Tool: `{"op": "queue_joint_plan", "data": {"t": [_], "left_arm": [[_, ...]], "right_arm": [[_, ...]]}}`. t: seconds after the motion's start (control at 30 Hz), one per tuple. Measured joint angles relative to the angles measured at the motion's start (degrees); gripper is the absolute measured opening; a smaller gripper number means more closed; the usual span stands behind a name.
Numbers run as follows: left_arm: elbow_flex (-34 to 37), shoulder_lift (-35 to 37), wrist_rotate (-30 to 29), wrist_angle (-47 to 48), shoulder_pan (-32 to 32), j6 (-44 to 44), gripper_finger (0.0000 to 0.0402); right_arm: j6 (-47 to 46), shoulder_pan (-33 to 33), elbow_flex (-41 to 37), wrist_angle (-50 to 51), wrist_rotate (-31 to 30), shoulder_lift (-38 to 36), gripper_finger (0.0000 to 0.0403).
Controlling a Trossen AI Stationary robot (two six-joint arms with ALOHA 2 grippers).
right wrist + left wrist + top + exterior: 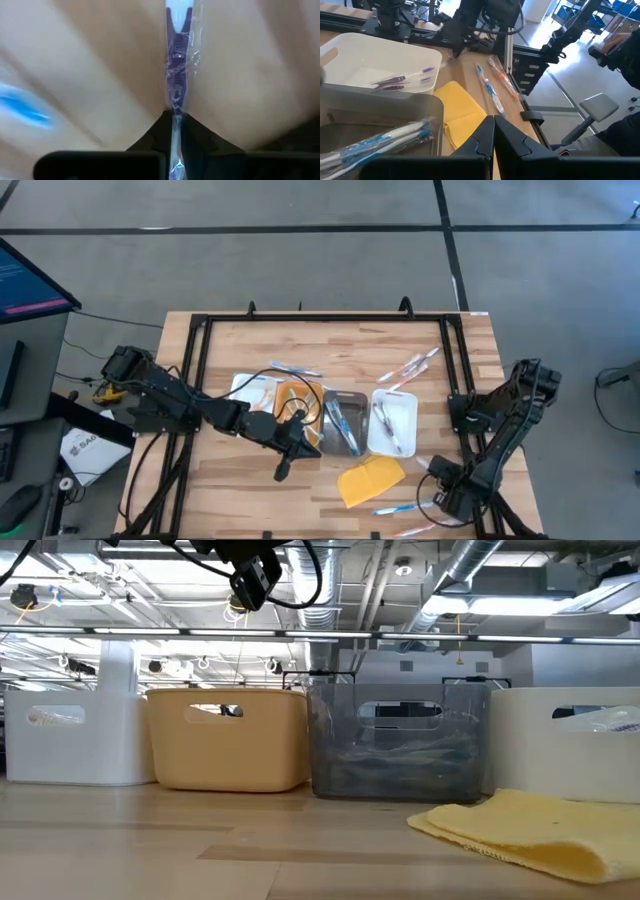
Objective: Pick & Place Toothbrushes
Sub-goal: Put the purple toothbrush into the right white bin
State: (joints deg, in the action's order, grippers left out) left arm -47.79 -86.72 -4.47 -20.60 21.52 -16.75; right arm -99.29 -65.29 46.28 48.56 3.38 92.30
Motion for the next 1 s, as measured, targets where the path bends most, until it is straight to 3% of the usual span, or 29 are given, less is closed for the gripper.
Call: {"op": "queue_joint_plan", "data": {"t": [0.23,0.5,0.77,1.0], "left_arm": [[0.00,0.02,0.07,1.01,0.00,0.33,0.0001],[0.00,0.02,3.05,3.87,0.02,0.28,0.0001],[0.02,0.02,3.44,8.35,0.24,0.33,0.0001],[0.02,0.02,3.45,10.78,1.34,0.40,0.0001]], "right_arm": [[-2.60,0.23,0.05,6.30,6.33,-6.52,0.0001],[-8.82,4.52,0.28,8.30,5.64,-21.23,0.0000],[-13.53,8.89,4.56,20.65,-3.48,-29.12,0.0000],[-0.99,20.24,12.74,24.20,-11.03,-27.14,0.0000]]}}
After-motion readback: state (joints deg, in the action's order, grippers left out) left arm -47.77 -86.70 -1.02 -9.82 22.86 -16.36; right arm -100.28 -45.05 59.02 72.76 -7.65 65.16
